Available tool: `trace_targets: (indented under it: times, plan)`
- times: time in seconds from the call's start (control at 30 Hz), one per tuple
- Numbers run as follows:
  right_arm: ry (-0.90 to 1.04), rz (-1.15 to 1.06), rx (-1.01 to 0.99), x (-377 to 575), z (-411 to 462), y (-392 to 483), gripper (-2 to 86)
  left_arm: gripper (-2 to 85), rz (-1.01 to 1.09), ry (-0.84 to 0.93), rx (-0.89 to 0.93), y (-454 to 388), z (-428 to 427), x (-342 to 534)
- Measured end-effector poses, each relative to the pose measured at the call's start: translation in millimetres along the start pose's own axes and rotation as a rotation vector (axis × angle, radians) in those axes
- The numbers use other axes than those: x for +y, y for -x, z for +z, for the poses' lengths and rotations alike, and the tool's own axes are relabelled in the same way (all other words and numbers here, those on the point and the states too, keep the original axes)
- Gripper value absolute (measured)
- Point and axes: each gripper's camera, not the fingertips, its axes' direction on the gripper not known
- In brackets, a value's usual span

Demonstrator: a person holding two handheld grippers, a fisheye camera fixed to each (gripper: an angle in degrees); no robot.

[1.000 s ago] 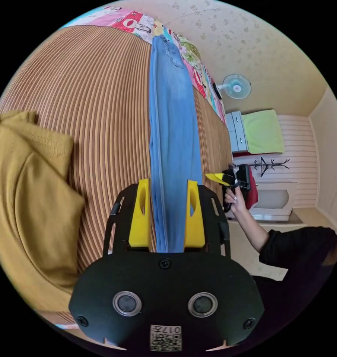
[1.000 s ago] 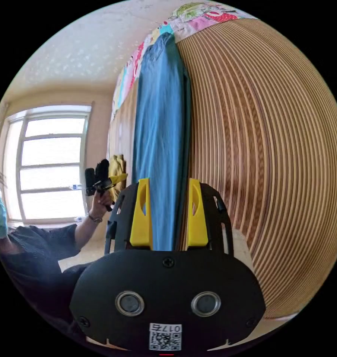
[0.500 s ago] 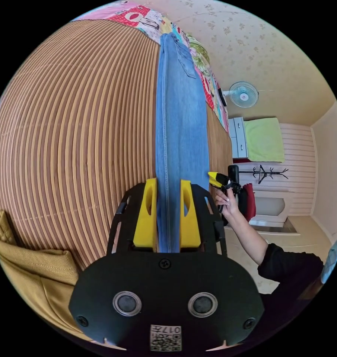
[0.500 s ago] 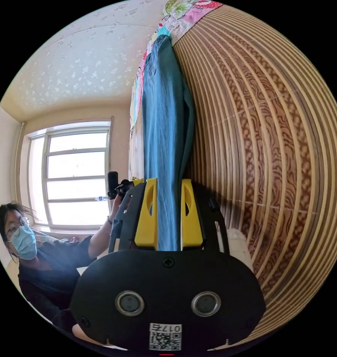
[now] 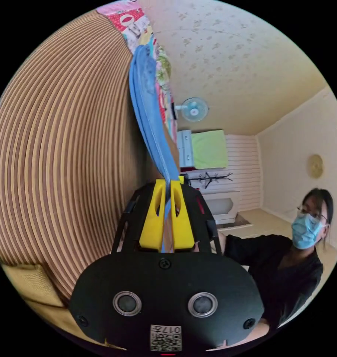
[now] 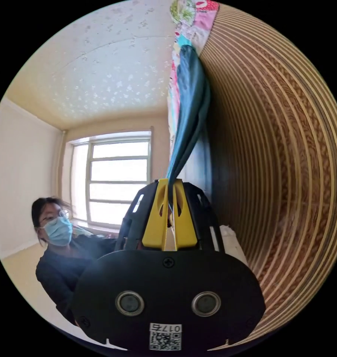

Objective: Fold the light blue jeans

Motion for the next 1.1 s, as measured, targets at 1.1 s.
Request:
trace_targets:
  times: [1.1]
  plan:
    - [0.065,-0.339,0.427,44.0,112.4,374.3,0.8,-0.4,0.481,-0.035,-0.238,-357.3,-25.2,29.1]
